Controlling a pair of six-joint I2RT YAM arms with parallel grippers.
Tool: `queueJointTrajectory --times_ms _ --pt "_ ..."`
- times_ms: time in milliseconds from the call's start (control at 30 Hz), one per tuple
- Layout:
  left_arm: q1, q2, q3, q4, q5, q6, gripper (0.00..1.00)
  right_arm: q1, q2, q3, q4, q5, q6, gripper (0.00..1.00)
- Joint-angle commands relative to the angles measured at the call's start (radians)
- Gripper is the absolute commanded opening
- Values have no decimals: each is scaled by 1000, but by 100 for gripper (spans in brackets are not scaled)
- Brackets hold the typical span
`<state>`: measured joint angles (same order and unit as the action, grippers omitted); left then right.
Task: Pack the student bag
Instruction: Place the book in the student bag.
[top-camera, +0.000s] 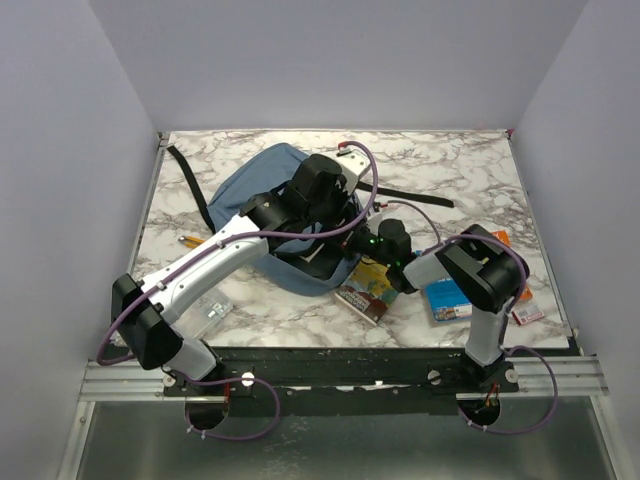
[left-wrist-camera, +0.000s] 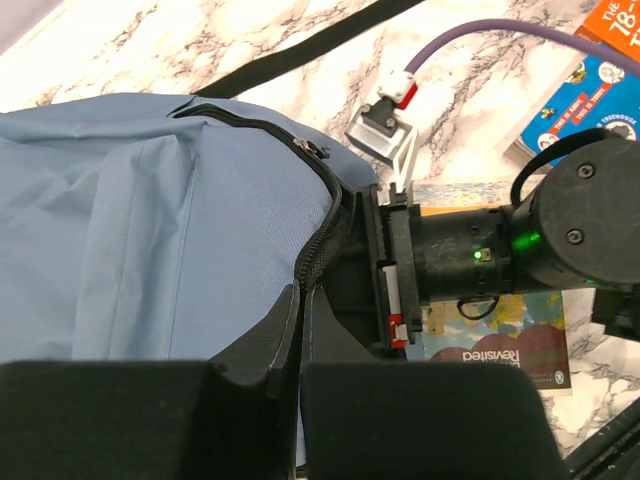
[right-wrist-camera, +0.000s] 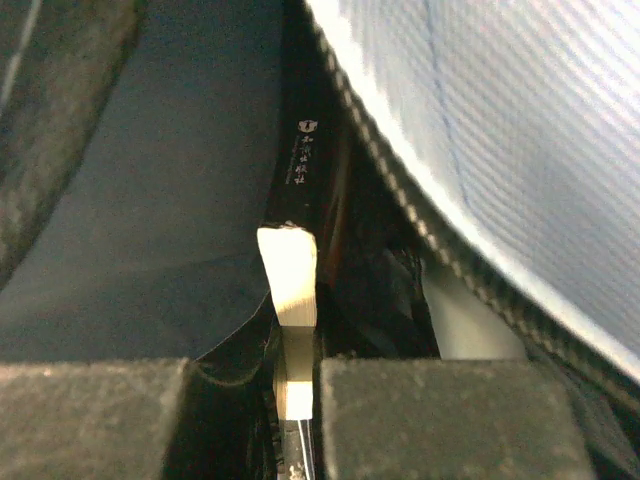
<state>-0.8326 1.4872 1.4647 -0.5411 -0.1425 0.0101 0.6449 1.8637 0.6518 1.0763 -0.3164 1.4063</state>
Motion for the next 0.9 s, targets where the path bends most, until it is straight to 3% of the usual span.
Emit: queueJointTrajectory --times_ms 0,167,300,533,567,700,867 --pt "-7 -77 -9 57 -31 63 0 17 110 84 310 60 21 0" --pt "20 -115 -28 69 -66 106 0 18 230 202 314 56 -45 0" --pt "27 -140 -56 97 -2 138 0 20 291 272 278 68 -92 0" --pt "27 -119 -64 112 72 115 0 35 352 460 -17 120 -211 0" --pt "29 -115 -66 117 68 115 0 35 361 475 -53 118 -217 2" --pt "34 -105 -70 125 33 110 0 33 304 404 -94 126 -187 38" --pt "65 -100 -62 123 37 76 0 27 211 309 -122 91 -164 46"
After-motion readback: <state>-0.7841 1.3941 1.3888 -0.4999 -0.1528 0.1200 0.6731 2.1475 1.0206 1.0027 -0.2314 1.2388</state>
